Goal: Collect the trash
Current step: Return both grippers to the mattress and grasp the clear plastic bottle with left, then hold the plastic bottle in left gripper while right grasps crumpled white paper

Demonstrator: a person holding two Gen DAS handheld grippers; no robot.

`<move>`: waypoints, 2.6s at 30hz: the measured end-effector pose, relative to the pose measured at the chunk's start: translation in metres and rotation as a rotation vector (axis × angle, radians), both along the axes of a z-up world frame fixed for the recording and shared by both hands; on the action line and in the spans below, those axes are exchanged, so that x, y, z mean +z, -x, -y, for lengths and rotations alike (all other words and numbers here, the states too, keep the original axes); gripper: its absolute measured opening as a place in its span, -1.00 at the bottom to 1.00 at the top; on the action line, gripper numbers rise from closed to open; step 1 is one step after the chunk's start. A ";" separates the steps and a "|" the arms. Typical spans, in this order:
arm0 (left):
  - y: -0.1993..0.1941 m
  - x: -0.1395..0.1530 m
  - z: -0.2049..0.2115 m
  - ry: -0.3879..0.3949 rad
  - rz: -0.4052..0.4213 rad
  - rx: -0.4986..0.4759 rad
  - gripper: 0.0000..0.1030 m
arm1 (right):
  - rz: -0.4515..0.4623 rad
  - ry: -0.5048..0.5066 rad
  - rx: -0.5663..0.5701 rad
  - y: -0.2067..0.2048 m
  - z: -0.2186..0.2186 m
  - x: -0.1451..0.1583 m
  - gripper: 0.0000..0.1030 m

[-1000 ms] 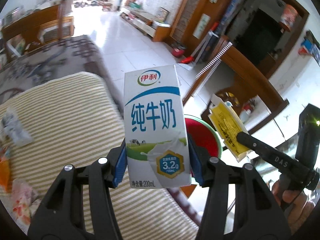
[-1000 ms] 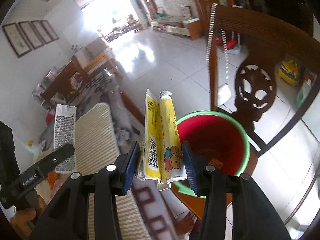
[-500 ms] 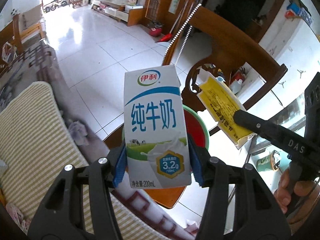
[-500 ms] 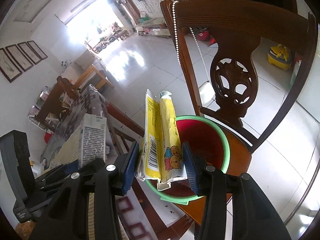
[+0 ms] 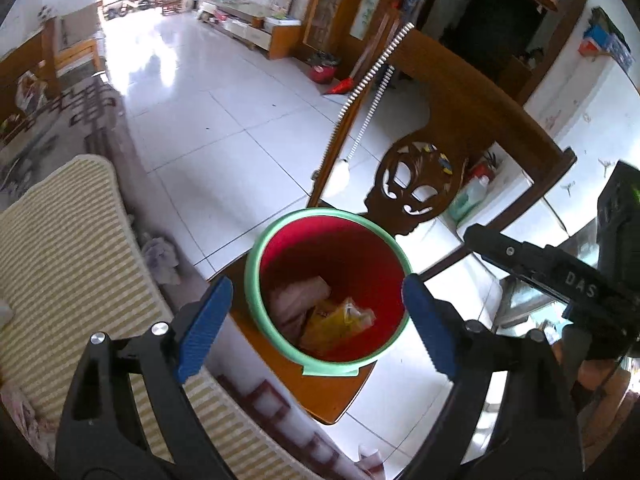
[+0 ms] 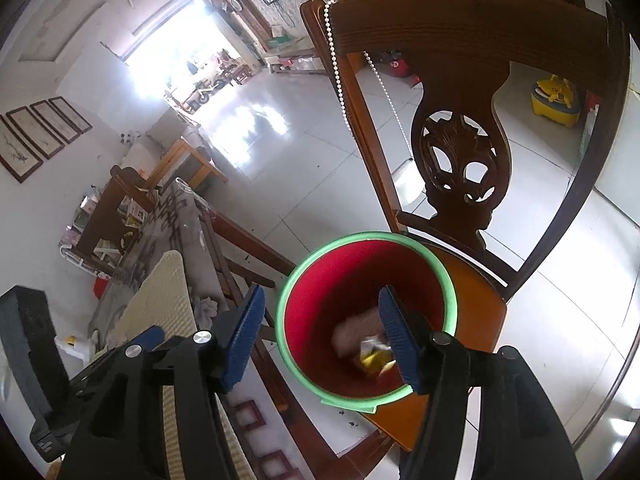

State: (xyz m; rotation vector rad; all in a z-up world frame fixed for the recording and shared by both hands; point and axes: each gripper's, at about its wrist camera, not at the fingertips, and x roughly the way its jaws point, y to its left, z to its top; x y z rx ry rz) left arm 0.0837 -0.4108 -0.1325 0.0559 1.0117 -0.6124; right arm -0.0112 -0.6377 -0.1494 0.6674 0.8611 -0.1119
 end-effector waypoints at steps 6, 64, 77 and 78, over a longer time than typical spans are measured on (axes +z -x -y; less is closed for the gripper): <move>0.011 0.009 -0.032 -0.002 0.012 0.082 0.64 | -0.003 0.012 0.035 -0.002 -0.012 0.002 0.13; 0.038 -0.075 -0.464 0.079 -0.254 0.525 0.06 | -0.155 0.144 0.551 -0.012 -0.426 -0.013 0.24; 0.058 -0.072 -0.481 0.099 -0.273 0.560 0.16 | -0.230 0.079 0.618 -0.028 -0.446 -0.045 0.24; 0.059 -0.075 -0.481 0.104 -0.285 0.562 0.16 | -0.234 0.076 0.619 -0.029 -0.446 -0.046 0.24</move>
